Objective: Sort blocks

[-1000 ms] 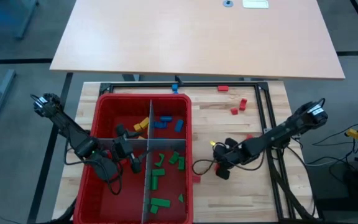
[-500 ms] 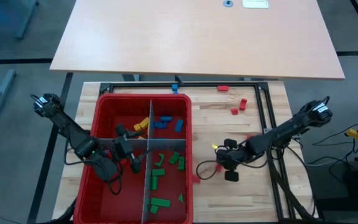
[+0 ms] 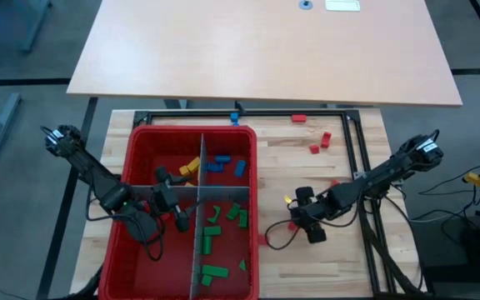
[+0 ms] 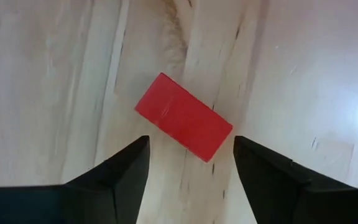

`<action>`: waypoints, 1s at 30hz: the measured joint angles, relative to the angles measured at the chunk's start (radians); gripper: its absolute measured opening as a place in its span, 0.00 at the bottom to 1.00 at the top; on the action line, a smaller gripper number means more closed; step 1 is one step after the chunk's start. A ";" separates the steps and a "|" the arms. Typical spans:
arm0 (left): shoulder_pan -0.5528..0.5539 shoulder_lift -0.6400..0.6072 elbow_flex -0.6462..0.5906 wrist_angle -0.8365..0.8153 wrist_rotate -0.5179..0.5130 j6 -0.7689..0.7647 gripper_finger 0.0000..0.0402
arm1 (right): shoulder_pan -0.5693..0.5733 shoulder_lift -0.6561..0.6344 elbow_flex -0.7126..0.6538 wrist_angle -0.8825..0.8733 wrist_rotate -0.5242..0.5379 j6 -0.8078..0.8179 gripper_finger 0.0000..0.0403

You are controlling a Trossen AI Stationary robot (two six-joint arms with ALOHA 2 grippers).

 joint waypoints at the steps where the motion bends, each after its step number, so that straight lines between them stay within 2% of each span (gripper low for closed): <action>1: 0.000 0.000 0.000 0.000 0.000 0.000 0.78 | 0.000 0.000 0.000 -0.001 0.000 -0.024 0.54; 12: 0.000 0.000 0.000 0.005 0.000 0.000 0.78 | 0.000 0.000 0.000 -0.044 0.011 -0.258 0.54; 15: 0.002 0.000 0.000 0.008 0.000 0.000 0.78 | 0.000 0.000 0.000 -0.030 0.056 -0.311 0.54; 20: 0.007 0.000 0.000 0.011 0.000 -0.001 0.78 | 0.000 0.010 0.002 0.047 0.064 -0.414 0.56; 30: 0.007 0.000 0.000 0.023 0.000 -0.007 0.78 | 0.000 0.155 0.006 0.061 0.052 -0.543 0.55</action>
